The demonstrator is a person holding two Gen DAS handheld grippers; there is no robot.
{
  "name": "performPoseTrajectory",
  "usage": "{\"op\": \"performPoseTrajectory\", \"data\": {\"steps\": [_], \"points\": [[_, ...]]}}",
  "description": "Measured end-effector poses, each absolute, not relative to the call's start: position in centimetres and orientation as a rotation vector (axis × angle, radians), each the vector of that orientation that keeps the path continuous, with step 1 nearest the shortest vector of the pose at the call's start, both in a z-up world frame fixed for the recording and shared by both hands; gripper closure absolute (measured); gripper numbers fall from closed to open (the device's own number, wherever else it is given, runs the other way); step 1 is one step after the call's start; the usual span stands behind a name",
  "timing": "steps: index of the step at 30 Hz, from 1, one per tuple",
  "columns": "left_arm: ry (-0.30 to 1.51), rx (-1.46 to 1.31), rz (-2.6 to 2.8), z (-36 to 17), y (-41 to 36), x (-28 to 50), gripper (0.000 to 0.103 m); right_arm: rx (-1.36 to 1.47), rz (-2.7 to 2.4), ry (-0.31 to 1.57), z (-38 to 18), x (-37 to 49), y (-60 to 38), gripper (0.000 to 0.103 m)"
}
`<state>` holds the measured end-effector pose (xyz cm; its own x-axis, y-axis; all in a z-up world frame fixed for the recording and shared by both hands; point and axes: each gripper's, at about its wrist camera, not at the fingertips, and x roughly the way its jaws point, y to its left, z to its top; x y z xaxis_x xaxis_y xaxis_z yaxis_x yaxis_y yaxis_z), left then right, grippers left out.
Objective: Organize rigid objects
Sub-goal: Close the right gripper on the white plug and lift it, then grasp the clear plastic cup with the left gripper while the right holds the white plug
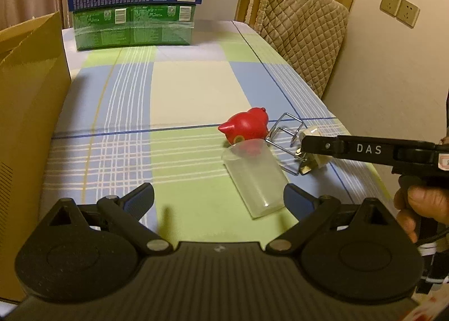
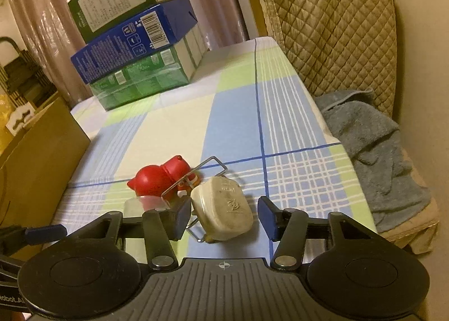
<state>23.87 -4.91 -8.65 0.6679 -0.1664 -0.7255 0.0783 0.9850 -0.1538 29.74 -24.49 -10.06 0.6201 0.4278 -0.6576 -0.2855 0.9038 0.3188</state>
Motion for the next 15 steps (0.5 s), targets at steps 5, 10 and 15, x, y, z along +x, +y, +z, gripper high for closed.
{"op": "performPoseTrajectory", "data": {"steps": [5,10,15], "points": [[0.84,-0.123,-0.141,-9.3,-4.9,24.1,0.006,0.25,0.43,0.827,-11.0,30.7,-24.9,0.055],[0.845,-0.132,-0.145,-9.8,-4.8,24.2,0.006,0.325,0.429,0.839,-11.3,30.8,-25.6,0.057],[0.842,-0.14,-0.172,-10.1,-5.2,24.4,0.006,0.308,0.388,0.832,-10.3,29.6,-25.6,0.058]]}}
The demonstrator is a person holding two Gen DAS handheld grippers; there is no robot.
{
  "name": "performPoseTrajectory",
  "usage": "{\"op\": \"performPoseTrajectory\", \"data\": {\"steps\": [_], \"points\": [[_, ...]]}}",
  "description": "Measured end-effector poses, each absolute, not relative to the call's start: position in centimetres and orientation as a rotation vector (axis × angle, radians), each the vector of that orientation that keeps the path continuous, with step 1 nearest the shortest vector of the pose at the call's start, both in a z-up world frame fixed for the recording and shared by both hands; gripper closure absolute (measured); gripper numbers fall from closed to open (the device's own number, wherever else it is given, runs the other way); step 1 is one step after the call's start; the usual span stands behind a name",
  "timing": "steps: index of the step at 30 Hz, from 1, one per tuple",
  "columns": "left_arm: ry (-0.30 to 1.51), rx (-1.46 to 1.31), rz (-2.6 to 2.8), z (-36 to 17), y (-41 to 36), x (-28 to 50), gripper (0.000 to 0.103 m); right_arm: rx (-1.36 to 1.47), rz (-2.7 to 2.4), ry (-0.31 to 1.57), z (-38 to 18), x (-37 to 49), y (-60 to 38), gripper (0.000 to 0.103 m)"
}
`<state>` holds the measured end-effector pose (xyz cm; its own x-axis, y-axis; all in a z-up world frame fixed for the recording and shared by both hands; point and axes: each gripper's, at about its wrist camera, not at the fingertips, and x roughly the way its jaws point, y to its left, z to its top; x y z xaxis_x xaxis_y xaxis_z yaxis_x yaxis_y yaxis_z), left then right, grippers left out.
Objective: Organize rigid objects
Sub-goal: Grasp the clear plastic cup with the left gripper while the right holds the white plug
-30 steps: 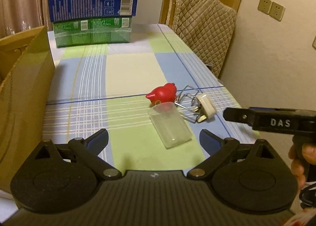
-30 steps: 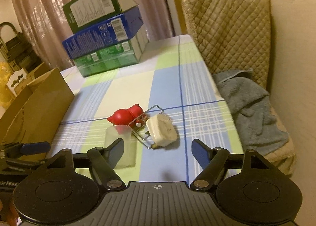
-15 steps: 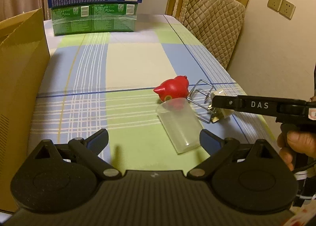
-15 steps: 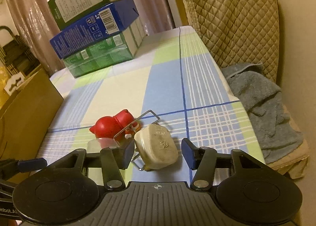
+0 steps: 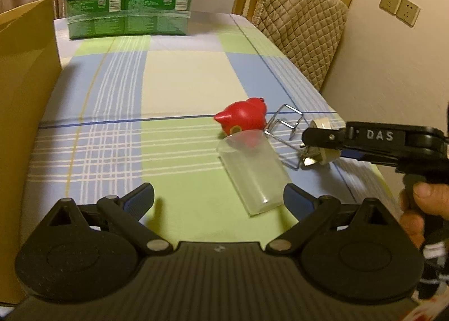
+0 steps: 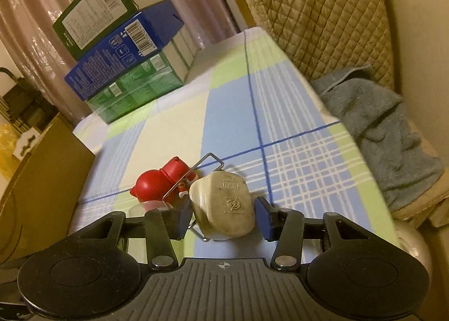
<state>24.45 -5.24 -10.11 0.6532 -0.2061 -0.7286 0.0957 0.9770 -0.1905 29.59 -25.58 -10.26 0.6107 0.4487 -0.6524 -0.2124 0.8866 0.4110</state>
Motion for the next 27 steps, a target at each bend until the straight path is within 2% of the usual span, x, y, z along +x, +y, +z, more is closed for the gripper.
{"op": "performPoseTrajectory", "data": {"steps": [2,5,10,13,15,19,20,27], "points": [[0.838,-0.152,-0.191,-10.2,-5.5,24.8,0.007,0.254,0.35,0.816,-9.4,28.6,-25.4,0.058],[0.837,-0.152,-0.204,-10.4,-6.4,25.4,0.014,0.196,0.272,0.806,-8.5,27.2,-25.3,0.058],[0.829,-0.145,-0.216,-10.8,-7.9,26.6,0.017,0.19,0.218,0.818,-8.5,26.0,-25.9,0.058],[0.84,-0.121,-0.218,-11.2,-8.7,27.4,0.026,0.188,0.21,0.825,-8.7,25.9,-26.0,0.058],[0.849,-0.104,-0.218,-11.3,-9.2,27.8,0.039,0.18,0.208,0.832,-8.8,26.0,-25.9,0.058],[0.855,-0.07,-0.216,-11.4,-9.3,28.0,0.051,0.167,0.215,0.838,-8.9,25.9,-25.7,0.058],[0.857,-0.061,-0.215,-11.4,-9.2,27.9,0.057,0.161,0.219,0.839,-8.9,25.9,-25.5,0.058],[0.896,-0.018,-0.213,-10.9,-6.6,24.0,0.058,0.044,0.304,0.851,-8.6,23.8,-22.7,0.058]]}}
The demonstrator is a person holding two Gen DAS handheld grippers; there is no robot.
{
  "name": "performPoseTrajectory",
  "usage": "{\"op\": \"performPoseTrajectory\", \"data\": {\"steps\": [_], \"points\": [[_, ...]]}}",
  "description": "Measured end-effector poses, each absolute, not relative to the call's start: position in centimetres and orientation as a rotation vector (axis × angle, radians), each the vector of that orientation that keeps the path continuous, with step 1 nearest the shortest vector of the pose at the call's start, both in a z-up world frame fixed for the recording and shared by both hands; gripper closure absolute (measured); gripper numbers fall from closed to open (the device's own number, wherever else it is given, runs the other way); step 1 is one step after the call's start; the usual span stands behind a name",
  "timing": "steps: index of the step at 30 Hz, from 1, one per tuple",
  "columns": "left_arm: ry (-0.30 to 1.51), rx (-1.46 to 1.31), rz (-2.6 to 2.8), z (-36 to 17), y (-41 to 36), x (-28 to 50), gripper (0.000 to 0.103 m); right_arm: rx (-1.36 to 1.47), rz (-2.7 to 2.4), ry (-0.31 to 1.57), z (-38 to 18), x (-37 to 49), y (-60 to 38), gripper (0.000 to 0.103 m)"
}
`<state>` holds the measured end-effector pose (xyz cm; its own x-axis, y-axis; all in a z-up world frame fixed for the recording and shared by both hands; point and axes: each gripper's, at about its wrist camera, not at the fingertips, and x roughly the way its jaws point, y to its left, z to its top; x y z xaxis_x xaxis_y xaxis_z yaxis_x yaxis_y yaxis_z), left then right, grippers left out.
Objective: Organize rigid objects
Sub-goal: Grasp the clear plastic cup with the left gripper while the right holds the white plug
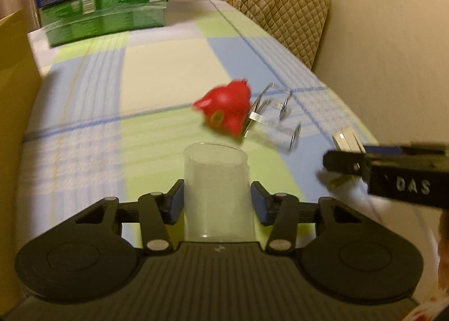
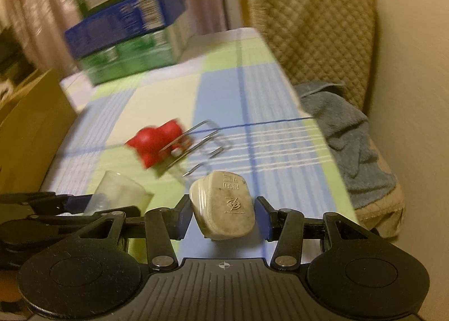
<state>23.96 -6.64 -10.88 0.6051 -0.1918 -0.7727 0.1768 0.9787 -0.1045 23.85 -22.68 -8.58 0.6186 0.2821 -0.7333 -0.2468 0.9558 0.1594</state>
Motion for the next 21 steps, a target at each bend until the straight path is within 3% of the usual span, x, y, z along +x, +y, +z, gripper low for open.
{"op": "performPoseTrajectory", "data": {"steps": [9,21], "points": [[0.897,-0.004,-0.183,-10.6,-3.7,18.9,0.058,-0.119,0.407,0.877,-9.6,22.0,-18.4,0.058],[0.872,-0.013,-0.199,-10.7,-3.6,18.9,0.046,0.074,0.423,0.936,-10.2,23.2,-20.2,0.057]]}}
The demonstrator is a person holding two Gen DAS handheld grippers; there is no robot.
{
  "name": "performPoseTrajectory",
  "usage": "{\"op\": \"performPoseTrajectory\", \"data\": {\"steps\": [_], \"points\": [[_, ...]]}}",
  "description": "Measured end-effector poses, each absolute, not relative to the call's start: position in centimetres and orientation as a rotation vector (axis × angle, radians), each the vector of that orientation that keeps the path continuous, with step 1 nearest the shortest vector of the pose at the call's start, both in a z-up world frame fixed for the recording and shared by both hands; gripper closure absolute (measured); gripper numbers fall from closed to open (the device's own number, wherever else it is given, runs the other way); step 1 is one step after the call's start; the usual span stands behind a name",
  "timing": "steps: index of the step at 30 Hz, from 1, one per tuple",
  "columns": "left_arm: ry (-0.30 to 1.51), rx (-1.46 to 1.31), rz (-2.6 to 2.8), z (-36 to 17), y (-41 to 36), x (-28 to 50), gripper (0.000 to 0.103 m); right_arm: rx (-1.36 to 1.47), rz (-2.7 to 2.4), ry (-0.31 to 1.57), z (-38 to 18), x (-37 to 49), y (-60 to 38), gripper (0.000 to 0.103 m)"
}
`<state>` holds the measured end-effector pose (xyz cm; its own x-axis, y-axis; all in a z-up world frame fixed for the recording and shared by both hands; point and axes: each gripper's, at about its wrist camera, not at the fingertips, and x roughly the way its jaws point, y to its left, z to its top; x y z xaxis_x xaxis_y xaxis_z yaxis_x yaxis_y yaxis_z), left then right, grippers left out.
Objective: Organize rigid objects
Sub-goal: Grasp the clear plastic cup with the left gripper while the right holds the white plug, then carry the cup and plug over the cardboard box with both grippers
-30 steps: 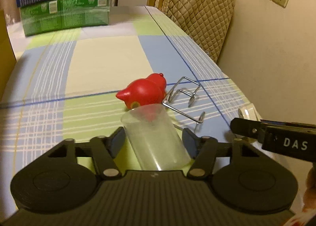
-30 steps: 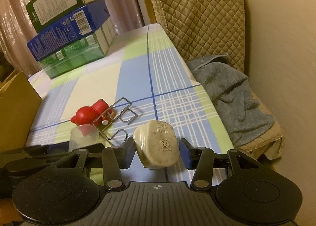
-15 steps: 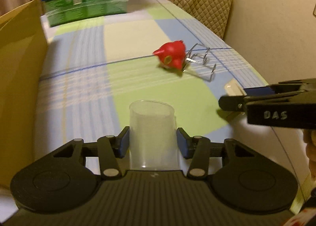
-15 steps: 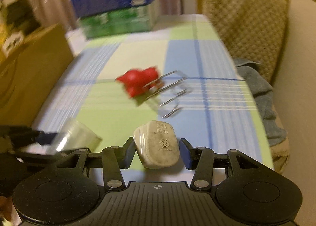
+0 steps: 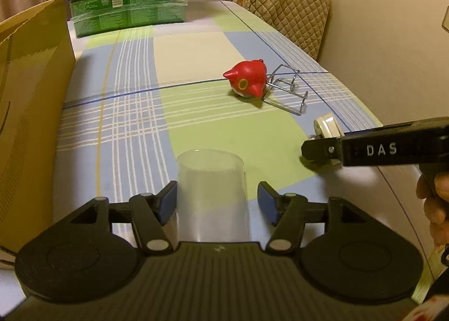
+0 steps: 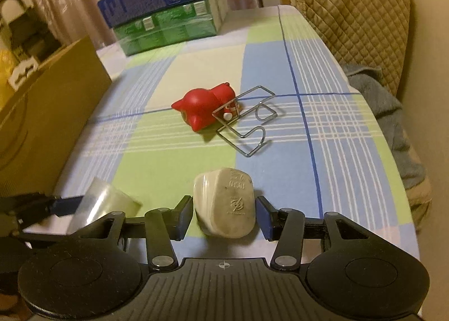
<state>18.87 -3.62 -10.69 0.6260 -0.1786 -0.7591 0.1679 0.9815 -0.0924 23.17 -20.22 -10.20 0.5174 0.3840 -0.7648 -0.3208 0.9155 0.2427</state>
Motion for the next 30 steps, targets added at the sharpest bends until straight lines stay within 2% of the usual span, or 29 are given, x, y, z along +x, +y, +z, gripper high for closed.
{"op": "performPoseTrajectory", "data": {"steps": [10,13,14,22,30], "points": [[0.873,0.03,-0.189,-11.0,-4.0,19.2,0.047,0.179,0.416,0.945,-10.0,23.4,-21.3,0.056],[0.878,0.046,-0.183,-11.0,-4.1,19.3,0.05,0.183,0.411,0.947,-9.9,23.4,-21.3,0.058],[0.875,0.059,-0.18,-11.0,-4.1,19.2,0.056,0.187,0.41,0.948,-10.0,23.4,-21.3,0.058],[0.857,0.057,-0.17,-10.3,-3.8,18.8,0.056,0.177,0.395,0.914,-9.5,23.0,-21.2,0.059],[0.805,0.038,-0.188,-7.4,-3.9,17.6,0.056,0.166,0.386,0.865,-7.8,22.0,-20.9,0.059]]}}
